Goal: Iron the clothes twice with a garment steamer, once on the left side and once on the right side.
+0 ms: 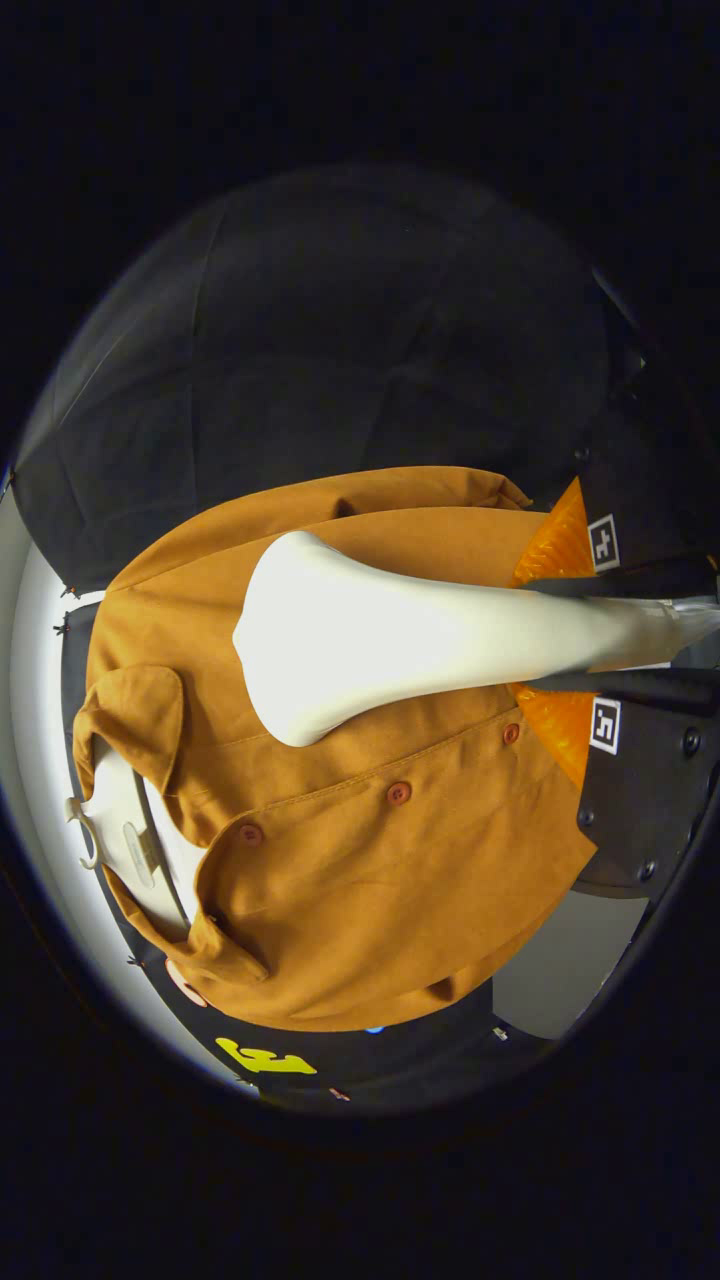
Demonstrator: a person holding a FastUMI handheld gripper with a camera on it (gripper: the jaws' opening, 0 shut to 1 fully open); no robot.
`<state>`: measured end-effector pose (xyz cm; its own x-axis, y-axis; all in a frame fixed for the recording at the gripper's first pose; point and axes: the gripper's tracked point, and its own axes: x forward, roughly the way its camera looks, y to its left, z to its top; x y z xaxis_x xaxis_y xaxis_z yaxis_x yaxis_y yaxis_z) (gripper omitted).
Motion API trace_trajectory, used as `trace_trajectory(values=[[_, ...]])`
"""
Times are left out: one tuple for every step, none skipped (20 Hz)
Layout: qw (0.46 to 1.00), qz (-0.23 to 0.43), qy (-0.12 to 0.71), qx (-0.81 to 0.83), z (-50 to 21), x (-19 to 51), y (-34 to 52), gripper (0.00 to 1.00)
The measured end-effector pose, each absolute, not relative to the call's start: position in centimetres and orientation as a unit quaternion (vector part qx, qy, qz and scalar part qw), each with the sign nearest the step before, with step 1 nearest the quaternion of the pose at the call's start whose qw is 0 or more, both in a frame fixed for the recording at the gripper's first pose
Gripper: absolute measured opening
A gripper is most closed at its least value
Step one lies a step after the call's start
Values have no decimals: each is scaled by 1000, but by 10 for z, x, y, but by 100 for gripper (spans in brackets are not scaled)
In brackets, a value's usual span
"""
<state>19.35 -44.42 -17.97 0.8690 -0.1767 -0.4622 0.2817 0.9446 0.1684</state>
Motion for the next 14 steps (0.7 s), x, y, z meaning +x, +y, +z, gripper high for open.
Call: trace_trajectory(values=[[958, -118, 235, 118, -189, 194, -444, 31], [956, -117, 243, 119, -196, 192, -443, 31], [954, -116, 251, 120, -203, 192, -442, 31], [952, -116, 257, 122, -211, 189, -442, 31], [950, -117, 262, 123, -218, 187, -443, 31], [948, -119, 268, 123, -224, 186, -444, 31], [946, -121, 273, 123, -227, 187, -445, 31], [944, -123, 280, 123, -234, 183, -445, 31], [942, -125, 286, 124, -241, 179, -445, 31], [940, -126, 293, 125, -248, 176, -445, 31], [937, -128, 300, 125, -255, 173, -445, 31], [934, -129, 307, 126, -263, 169, -444, 31], [932, -130, 315, 128, -270, 166, -444, 31], [929, -132, 321, 130, -276, 163, -444, 31]])
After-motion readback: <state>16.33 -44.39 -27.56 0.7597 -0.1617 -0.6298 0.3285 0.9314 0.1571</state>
